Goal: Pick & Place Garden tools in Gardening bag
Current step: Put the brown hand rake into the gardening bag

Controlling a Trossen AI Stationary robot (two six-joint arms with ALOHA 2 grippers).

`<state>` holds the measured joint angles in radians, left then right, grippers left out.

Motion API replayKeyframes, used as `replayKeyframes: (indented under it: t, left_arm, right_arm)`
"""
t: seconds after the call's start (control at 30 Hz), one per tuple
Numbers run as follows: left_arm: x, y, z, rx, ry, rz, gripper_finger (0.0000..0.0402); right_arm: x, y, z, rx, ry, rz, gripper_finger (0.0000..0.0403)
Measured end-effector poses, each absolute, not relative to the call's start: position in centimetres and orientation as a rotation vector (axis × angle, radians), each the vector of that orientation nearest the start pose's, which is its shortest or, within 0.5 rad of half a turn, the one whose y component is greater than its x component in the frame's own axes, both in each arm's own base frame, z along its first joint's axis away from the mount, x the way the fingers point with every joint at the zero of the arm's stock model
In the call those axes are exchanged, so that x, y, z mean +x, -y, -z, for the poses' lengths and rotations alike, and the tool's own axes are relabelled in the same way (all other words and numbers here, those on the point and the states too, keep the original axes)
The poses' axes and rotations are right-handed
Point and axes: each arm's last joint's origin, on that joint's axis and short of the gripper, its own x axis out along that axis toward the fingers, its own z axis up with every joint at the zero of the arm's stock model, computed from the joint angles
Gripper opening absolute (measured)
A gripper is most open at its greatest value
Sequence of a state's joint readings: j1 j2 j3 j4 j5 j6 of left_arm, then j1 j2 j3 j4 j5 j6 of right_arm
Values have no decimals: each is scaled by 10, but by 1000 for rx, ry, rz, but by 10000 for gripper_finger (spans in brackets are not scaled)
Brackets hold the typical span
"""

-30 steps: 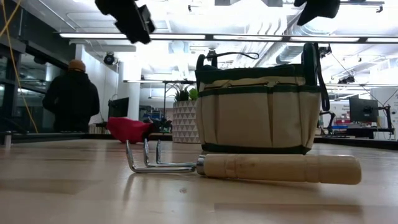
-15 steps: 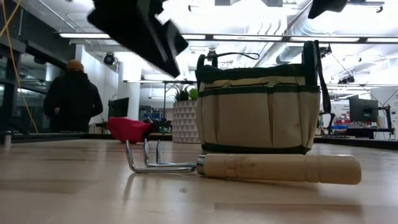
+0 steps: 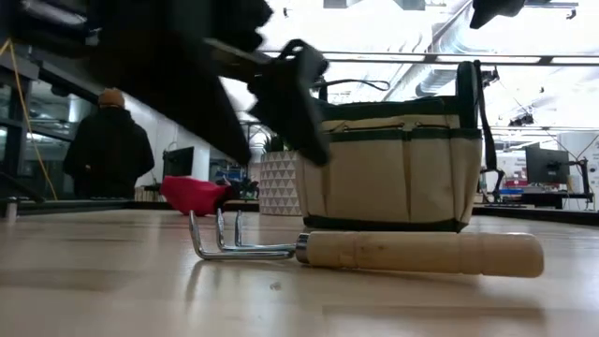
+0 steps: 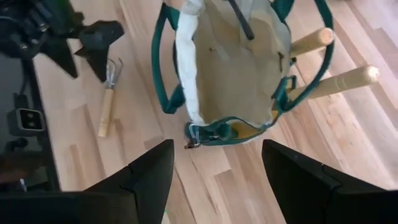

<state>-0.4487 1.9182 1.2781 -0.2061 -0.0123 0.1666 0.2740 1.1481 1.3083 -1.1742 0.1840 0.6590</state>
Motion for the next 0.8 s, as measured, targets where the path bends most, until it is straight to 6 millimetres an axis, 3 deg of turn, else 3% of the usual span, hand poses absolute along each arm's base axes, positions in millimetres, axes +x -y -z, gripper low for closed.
replayKeyframes:
  t: [0.23, 0.57, 0.8]
  left_arm:
    - [381, 182, -167, 423, -814, 439, 300]
    - [380, 183, -144, 376, -922, 434, 298]
    - [380, 183, -139, 356, -940, 422, 249]
  right_arm:
    - [187, -52, -361, 351, -965, 236, 236]
    - [186, -53, -360, 338, -976, 242, 236]
    - [186, -53, -360, 333, -977, 245, 236]
